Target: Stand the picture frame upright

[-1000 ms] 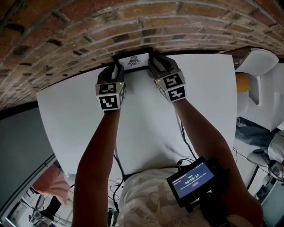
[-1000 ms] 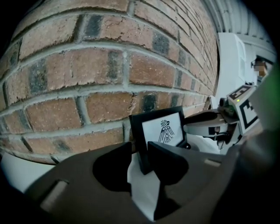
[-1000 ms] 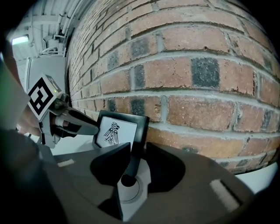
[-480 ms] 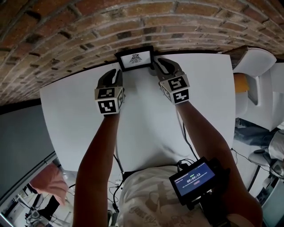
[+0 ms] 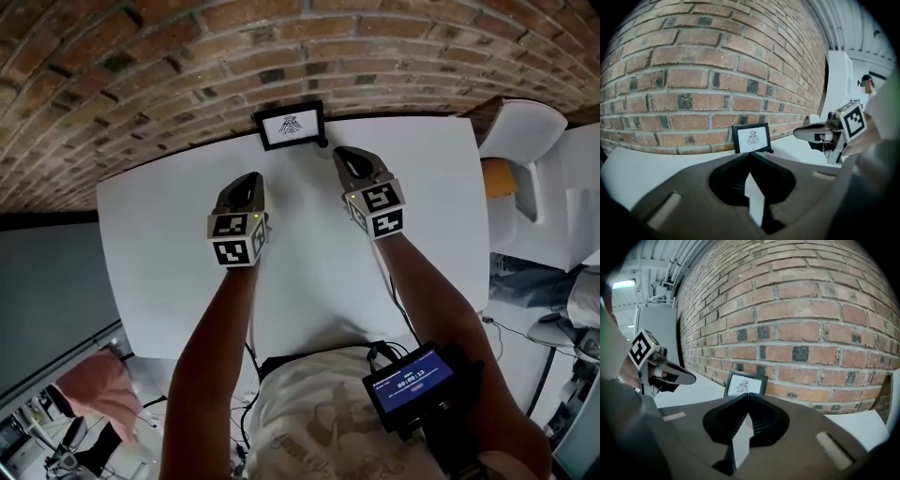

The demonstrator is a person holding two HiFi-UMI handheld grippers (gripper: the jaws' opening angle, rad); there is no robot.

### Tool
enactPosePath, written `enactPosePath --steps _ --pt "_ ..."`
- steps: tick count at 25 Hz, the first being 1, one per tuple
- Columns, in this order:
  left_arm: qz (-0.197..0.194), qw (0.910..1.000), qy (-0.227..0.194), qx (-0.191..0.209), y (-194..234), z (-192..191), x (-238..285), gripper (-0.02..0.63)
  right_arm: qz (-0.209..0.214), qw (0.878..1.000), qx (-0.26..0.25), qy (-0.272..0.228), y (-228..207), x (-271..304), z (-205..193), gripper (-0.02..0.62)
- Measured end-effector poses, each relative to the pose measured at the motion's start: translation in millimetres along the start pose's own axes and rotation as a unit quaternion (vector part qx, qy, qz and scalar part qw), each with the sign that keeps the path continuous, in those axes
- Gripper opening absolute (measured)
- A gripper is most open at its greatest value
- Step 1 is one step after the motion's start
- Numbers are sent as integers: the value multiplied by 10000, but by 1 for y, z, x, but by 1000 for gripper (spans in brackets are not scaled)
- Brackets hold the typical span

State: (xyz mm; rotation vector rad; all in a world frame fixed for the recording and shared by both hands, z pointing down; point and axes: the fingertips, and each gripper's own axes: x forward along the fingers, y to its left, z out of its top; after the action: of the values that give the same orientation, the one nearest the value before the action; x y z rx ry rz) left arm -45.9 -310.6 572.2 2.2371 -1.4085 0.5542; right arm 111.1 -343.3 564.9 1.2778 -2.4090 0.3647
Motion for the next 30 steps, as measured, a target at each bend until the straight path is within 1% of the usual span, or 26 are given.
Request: enactPosePath --steps 6,15,19,23,30 --pt "-221 9994 -239 -100 -18 -6 -41 5 50 9999 -21 -140 23 -35 6 8" --pt "-566 9967 -570 -88 -50 -14 -100 4 224 9997 -18 -131 63 -90 0 6" --pt "-611 9962 -601 -139 -58 -26 -124 5 249 9995 42 -205 80 -116 -3 6" --pt "-652 9957 -634 -169 -64 -37 -146 4 215 9994 157 -209 91 -138 -15 6" --pt "-780 9946 -687 -40 -76 -50 -182 5 143 9994 185 -266 100 -174 -27 6"
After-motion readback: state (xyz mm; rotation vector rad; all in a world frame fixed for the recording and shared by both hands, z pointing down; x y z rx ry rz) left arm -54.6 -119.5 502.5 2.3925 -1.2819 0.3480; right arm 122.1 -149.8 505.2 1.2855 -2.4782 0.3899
